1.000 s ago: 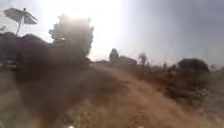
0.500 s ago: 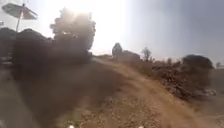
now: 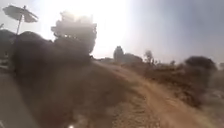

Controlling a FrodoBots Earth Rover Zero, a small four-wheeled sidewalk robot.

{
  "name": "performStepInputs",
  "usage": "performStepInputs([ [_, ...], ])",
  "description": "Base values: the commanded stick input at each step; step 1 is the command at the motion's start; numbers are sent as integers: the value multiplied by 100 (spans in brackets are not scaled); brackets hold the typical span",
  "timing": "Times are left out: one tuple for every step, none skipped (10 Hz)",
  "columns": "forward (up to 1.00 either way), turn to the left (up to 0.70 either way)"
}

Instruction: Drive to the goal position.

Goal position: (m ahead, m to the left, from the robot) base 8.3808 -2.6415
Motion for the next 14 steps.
performStepInputs([
  [70,0],
  [70,0],
  [70,0],
  [70,0],
  [64,0],
  [54,0],
  [45,0],
  [45,0],
  [45,0],
  [45,-7],
  [45,-19],
  [45,-27],
  [45,-27],
  [45,-27],
])
